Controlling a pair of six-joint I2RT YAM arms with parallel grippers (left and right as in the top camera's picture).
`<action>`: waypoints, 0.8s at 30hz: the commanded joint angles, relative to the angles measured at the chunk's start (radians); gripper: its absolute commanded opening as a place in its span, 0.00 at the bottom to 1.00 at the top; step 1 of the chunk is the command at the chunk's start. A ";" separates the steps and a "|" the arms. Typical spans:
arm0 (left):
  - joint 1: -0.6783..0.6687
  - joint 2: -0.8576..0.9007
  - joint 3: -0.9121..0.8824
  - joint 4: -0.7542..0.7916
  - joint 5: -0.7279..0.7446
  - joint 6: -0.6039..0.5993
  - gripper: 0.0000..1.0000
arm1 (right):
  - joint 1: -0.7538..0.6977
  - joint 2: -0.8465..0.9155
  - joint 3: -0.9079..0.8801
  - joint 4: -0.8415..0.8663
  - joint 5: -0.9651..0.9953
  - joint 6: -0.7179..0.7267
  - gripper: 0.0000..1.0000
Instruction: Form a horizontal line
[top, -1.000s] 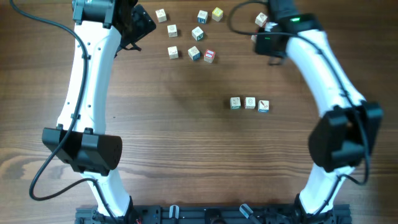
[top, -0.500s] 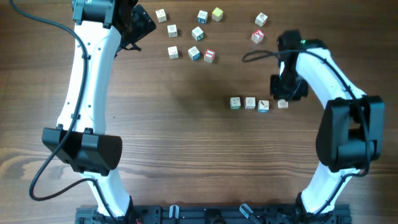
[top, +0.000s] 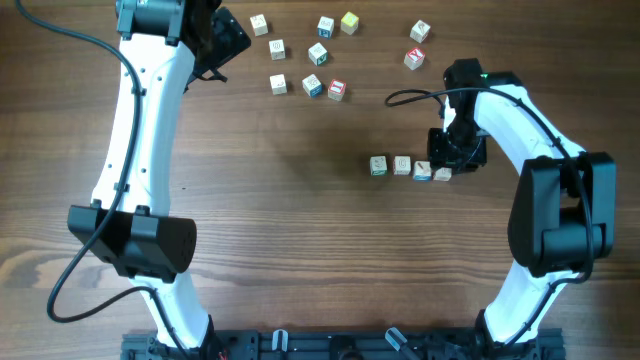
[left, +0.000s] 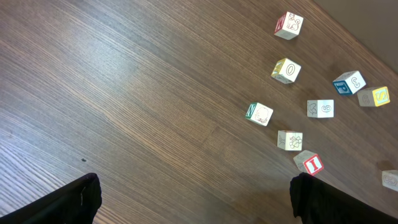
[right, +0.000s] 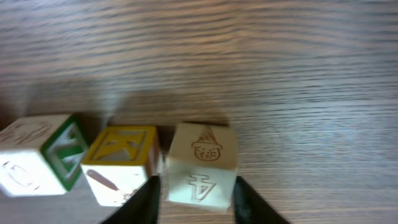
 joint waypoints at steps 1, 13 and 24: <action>-0.002 0.002 0.002 -0.001 -0.013 -0.017 1.00 | 0.004 0.014 -0.014 0.005 -0.081 -0.040 0.47; -0.002 0.002 0.002 -0.001 -0.013 -0.017 1.00 | 0.003 0.014 0.016 0.011 -0.055 -0.037 0.91; -0.002 0.002 0.002 -0.001 -0.013 -0.017 1.00 | -0.024 0.014 0.336 -0.068 -0.054 -0.032 1.00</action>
